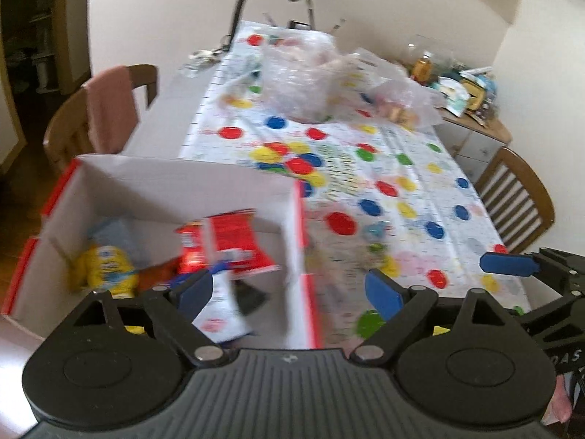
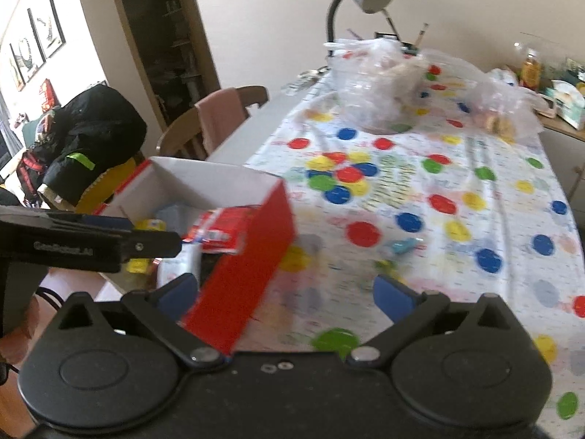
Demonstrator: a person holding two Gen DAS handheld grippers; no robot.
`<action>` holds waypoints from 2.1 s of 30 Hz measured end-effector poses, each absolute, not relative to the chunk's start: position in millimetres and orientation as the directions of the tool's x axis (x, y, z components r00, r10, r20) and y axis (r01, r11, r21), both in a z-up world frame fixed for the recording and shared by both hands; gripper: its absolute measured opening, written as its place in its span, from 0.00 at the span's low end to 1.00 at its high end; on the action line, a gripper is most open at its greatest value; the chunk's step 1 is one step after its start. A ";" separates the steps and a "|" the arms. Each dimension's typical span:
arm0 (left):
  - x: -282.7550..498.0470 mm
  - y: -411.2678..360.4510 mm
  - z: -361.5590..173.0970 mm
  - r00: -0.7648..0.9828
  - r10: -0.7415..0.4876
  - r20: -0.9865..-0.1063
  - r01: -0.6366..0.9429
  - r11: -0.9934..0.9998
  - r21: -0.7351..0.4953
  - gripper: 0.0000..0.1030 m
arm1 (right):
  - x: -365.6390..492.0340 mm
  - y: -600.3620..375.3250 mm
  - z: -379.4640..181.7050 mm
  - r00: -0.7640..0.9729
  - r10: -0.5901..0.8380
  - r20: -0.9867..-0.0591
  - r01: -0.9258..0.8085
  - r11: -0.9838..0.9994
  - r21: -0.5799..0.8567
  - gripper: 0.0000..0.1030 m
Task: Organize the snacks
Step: 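Move both tools back over the green jelly cup and teal candy, then grasp the green-white jelly cup with the left tool while the right tool grasps the teal candy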
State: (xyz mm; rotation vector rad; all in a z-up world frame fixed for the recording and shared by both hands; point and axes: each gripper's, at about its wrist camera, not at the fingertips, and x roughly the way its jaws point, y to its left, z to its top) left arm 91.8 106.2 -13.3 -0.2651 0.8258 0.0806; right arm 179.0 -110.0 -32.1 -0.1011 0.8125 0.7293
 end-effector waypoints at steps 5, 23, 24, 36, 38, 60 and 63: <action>110.5 65.2 -20.1 0.670 -0.050 -0.741 -0.153 0.967 -0.203 0.97 | 199.8 -150.6 -38.7 0.471 0.531 -0.705 -0.624 0.765 0.159 1.00; 190.4 -10.3 -73.3 0.590 0.009 -0.808 -0.170 0.979 -0.114 0.97 | 298.4 -193.0 -85.0 0.388 0.510 -0.768 -0.762 0.646 0.044 1.00; 194.1 -11.4 -76.8 0.585 0.010 -0.811 -0.170 0.979 -0.110 0.97 | 303.1 -190.6 -89.7 0.380 0.507 -0.774 -0.777 0.629 0.030 1.00; 241.3 -17.0 -118.7 0.525 0.001 -0.851 -0.127 0.989 -0.077 0.97 | 349.8 -163.5 -127.0 0.257 0.516 -0.817 -0.906 0.422 -0.018 0.99; 248.5 -15.8 -125.0 0.511 -0.002 -0.859 -0.128 0.989 -0.079 0.96 | 354.4 -157.4 -131.2 0.247 0.513 -0.822 -0.921 0.388 -0.034 0.99; 273.8 -13.8 -153.5 0.492 -0.073 -0.868 -0.037 0.994 -0.104 0.34 | 383.8 -100.8 -163.3 0.157 0.509 -0.846 -0.986 0.127 -0.107 0.60; 271.5 -13.4 -153.7 0.497 -0.073 -0.865 -0.044 0.993 -0.109 0.33 | 383.4 -92.3 -166.3 0.147 0.512 -0.846 -0.989 0.104 -0.109 0.56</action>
